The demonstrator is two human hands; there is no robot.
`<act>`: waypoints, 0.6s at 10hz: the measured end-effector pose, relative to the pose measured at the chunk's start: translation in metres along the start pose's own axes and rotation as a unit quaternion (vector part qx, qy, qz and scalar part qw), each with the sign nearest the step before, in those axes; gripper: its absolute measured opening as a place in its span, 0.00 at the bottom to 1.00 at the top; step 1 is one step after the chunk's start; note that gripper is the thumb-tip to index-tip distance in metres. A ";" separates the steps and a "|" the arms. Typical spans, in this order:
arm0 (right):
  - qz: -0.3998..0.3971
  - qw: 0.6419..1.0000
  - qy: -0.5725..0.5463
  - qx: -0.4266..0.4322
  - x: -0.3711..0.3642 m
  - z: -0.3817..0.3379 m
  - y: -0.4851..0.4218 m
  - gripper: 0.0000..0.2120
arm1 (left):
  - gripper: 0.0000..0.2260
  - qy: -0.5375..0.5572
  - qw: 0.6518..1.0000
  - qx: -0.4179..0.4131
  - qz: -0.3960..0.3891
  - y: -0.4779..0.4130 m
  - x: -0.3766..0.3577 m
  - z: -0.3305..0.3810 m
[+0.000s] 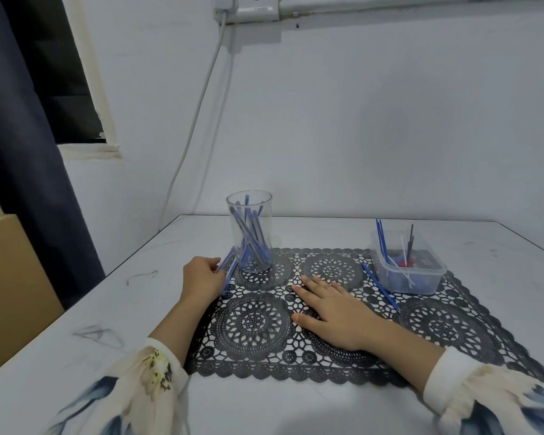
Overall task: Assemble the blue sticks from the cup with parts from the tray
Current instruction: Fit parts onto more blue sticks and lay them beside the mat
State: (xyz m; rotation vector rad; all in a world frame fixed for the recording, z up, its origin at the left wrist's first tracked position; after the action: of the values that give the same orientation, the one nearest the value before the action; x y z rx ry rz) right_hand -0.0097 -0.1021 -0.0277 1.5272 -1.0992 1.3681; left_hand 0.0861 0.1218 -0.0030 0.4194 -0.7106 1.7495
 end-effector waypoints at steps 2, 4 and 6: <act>-0.001 1.000 -0.001 0.001 0.000 0.000 0.000 0.31 | 0.04 0.035 0.999 -0.012 0.009 -0.002 0.001 0.002; 0.001 1.000 0.000 0.003 0.001 0.000 0.001 0.31 | 0.15 0.074 0.997 0.011 -0.012 -0.007 -0.006 -0.005; 0.003 1.000 -0.001 0.003 0.000 0.000 0.000 0.31 | 0.17 0.102 0.994 0.034 -0.031 -0.012 -0.012 -0.013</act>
State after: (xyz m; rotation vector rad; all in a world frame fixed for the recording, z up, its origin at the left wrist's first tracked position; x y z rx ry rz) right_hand -0.0098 -0.1021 -0.0275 1.5310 -1.1035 1.3751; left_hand 0.1022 0.1232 -0.0171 0.3013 -0.4887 1.7318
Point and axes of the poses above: each hand's wrist, its own y-axis away from the middle knuckle, its own x-axis out of the back of the hand, z = x × y, the point moved 7 cm from there along -y, towards the middle knuckle, and after that the axes turned 1 degree about -y, right-handed, at the moved point
